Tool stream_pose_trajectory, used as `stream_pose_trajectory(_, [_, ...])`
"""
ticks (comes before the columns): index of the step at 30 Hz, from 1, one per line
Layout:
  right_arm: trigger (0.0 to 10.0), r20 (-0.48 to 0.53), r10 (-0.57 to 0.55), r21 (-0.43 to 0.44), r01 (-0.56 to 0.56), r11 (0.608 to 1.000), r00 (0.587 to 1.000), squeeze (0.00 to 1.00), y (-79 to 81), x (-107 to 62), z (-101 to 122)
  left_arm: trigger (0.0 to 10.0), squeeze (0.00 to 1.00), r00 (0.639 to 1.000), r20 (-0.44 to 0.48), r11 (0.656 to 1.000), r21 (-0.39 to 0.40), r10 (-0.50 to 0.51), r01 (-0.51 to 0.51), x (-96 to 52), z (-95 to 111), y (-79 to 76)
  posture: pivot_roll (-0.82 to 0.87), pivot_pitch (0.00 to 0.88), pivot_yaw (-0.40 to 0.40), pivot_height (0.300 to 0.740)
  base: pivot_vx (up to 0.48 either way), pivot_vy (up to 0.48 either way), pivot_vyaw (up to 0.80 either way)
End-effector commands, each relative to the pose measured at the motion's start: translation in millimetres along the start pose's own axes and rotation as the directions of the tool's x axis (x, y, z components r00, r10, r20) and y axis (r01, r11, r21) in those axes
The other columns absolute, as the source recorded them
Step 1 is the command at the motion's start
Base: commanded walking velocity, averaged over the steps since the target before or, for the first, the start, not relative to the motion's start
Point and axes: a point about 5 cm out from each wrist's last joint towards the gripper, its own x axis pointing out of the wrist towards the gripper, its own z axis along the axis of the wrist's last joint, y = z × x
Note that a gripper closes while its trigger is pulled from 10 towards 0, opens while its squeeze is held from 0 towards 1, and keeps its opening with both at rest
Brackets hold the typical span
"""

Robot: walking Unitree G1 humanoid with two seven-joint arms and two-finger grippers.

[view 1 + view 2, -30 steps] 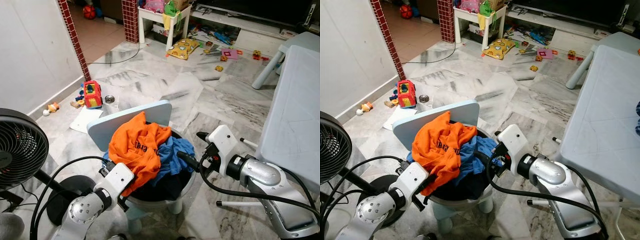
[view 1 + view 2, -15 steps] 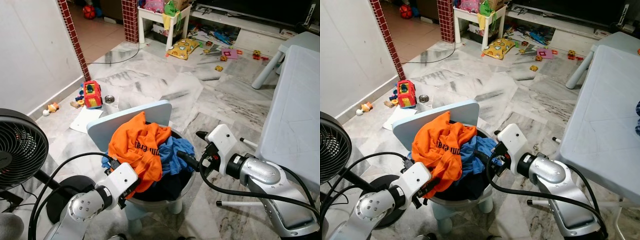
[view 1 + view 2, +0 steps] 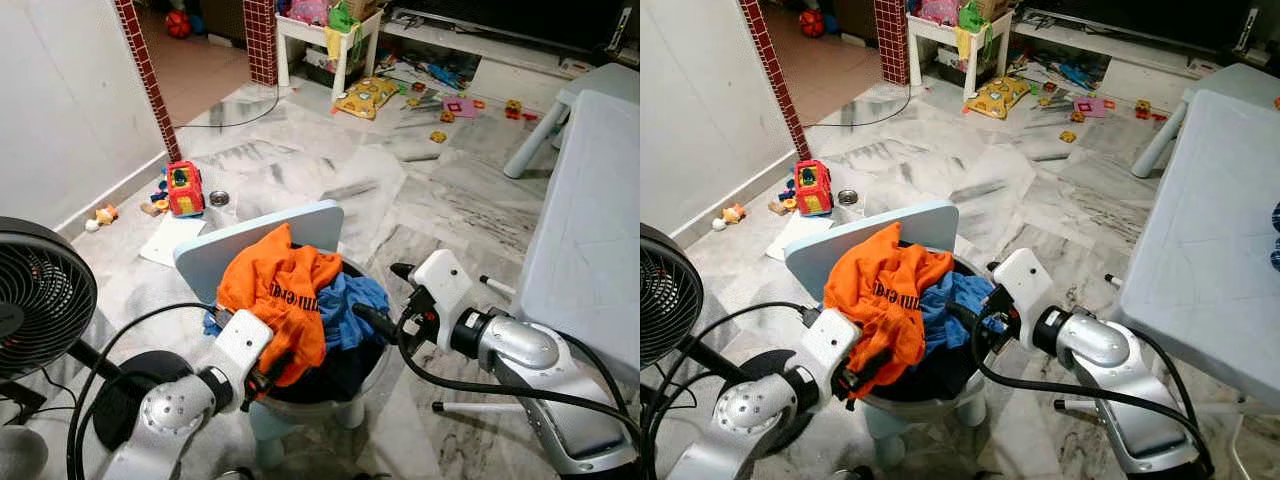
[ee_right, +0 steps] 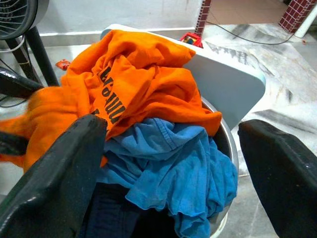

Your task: Hang hanger

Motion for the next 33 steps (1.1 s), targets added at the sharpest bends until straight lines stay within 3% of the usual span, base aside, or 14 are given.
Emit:
stream_pose_trajectory(1, [10.0, -0.001, 0.007, -0.012, -0.007, 1.000, 1.000, 0.00, 0.6, 1.0, 0.3, 10.0, 1.00, 1.000, -0.003, 1.000, -0.023, 0.005, -0.005, -3.2, -0.4, -0.6, -0.11, 0.129, -0.050, 0.740, 0.000, 0.000, 0.00])
stream_pose_trajectory(2, [10.0, -0.001, 0.008, -0.012, -0.008, 1.000, 1.000, 0.00, 0.8, 1.3, 0.1, 9.4, 1.00, 1.000, -0.009, 0.998, -0.053, 0.013, -0.014, -3.8, -2.2, -0.3, -0.11, 0.129, -0.050, 0.740, 0.000, 0.000, 0.00])
stream_pose_trajectory(3, [10.0, -0.001, 0.008, -0.012, -0.008, 1.000, 1.000, 0.00, 0.8, 1.3, 0.1, 9.4, 1.00, 1.000, -0.009, 0.998, -0.053, 0.013, -0.014, -3.8, -2.2, -0.3, -0.11, 0.129, -0.050, 0.740, 0.000, 0.000, 0.00])
stream_pose_trajectory(4, [10.0, -0.001, 0.009, -0.013, -0.009, 1.000, 1.000, 0.00, 1.0, 1.4, 0.2, 3.5, 0.00, 1.000, -0.018, 0.997, -0.076, 0.024, -0.026, -4.2, -4.1, 0.8, -0.11, 0.129, -0.051, 0.740, 0.000, 0.000, 0.00])
stream_pose_trajectory(5, [10.0, -0.001, 0.010, -0.013, -0.010, 1.000, 1.000, 0.00, 1.1, 1.6, 0.2, 2.3, 0.00, 0.999, -0.025, 0.995, -0.093, 0.032, -0.034, -4.6, -5.1, 1.7, -0.11, 0.129, -0.051, 0.740, 0.000, 0.000, 0.00])
stream_pose_trajectory(6, [10.0, -0.001, 0.011, -0.014, -0.011, 1.000, 1.000, 0.00, 1.0, 1.8, 0.3, 2.0, 0.00, 0.998, -0.040, 0.993, -0.112, 0.038, -0.043, -4.8, -7.5, 2.8, -0.11, 0.129, -0.052, 0.740, 0.000, 0.000, 0.00])
stream_pose_trajectory(7, [10.0, -0.001, 0.012, -0.015, -0.012, 1.000, 1.000, 0.00, 1.1, 2.1, 0.4, 0.0, 0.00, 0.998, -0.053, 0.991, -0.128, 0.035, -0.042, -5.3, -9.7, 3.2, -0.11, 0.129, -0.051, 0.740, 0.000, 0.000, 0.00])
stream_pose_trajectory(16, [10.0, -0.001, 0.011, -0.022, -0.011, 1.000, 1.000, 0.00, 1.0, 2.6, 0.7, 0.0, 0.00, 0.992, -0.107, 0.986, -0.141, 0.074, -0.089, -4.9, -21.6, 15.0, -0.11, 0.130, -0.048, 0.740, 0.000, 0.000, 0.00])
stream_pose_trajectory(26, [10.0, -0.001, 0.013, -0.024, -0.013, 1.000, 1.000, 0.00, 2.0, 3.1, 0.2, 0.0, 0.00, 0.985, -0.089, 0.978, -0.133, 0.149, -0.160, -5.0, -18.8, 38.2, -0.11, 0.130, -0.048, 0.740, 0.000, 0.000, 0.00])
stream_pose_trajectory(33, [10.0, -0.001, 0.014, -0.026, -0.014, 1.000, 1.000, 0.00, 2.1, 3.3, 0.1, 0.0, 0.00, 0.985, -0.059, 0.969, -0.179, 0.162, -0.170, -4.0, -18.2, 40.8, -0.11, 0.130, -0.049, 0.740, 0.000, 0.000, 0.00])
